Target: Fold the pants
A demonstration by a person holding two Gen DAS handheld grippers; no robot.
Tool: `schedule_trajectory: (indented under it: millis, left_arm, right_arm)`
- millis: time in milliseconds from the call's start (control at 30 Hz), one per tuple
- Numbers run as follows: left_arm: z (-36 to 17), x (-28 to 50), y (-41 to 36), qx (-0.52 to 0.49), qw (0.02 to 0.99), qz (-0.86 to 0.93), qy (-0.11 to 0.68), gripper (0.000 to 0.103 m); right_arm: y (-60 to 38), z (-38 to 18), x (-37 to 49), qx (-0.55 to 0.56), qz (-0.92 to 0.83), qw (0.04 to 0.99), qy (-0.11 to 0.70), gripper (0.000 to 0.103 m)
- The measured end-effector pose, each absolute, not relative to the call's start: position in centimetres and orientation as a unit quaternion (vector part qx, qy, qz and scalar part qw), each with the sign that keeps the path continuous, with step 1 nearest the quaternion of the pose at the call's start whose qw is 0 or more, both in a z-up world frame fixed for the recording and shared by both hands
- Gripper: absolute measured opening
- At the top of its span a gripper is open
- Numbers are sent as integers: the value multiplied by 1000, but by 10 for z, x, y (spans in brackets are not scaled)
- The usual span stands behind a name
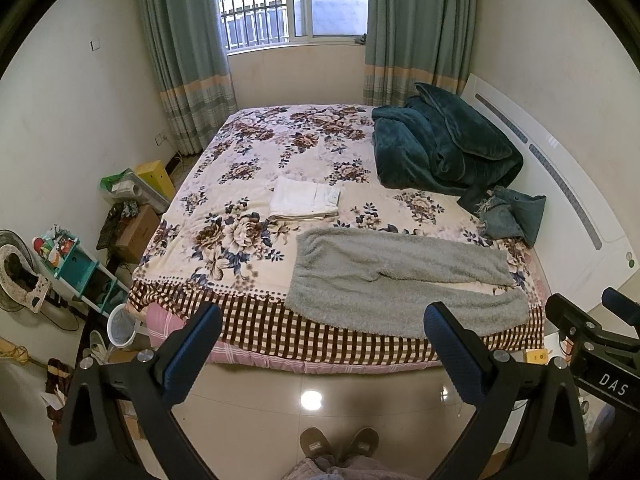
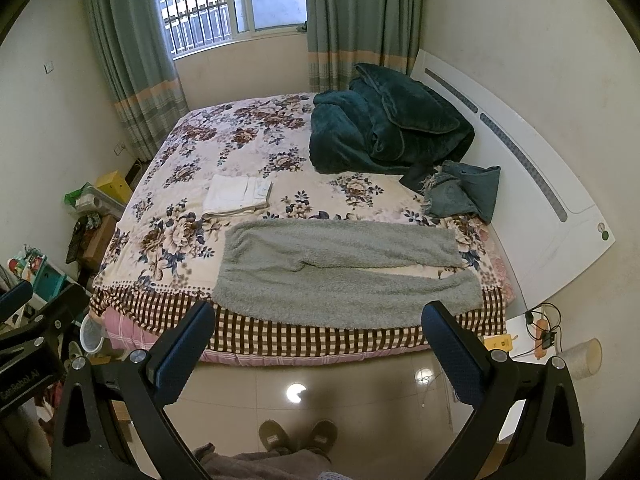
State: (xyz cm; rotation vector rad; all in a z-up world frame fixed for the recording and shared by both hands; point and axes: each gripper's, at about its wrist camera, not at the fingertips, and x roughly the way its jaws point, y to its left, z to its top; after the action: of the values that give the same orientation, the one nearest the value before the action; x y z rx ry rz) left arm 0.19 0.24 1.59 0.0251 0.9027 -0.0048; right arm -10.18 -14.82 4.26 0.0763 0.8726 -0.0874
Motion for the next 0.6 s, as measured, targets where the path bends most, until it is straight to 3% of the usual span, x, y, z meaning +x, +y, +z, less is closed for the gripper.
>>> schedule_trajectory:
  millis: [600]
  left_arm:
    - [16, 4, 5, 12, 904, 13, 428, 103]
  right_arm:
    - [-152, 13, -98, 48, -44, 899, 433, 103]
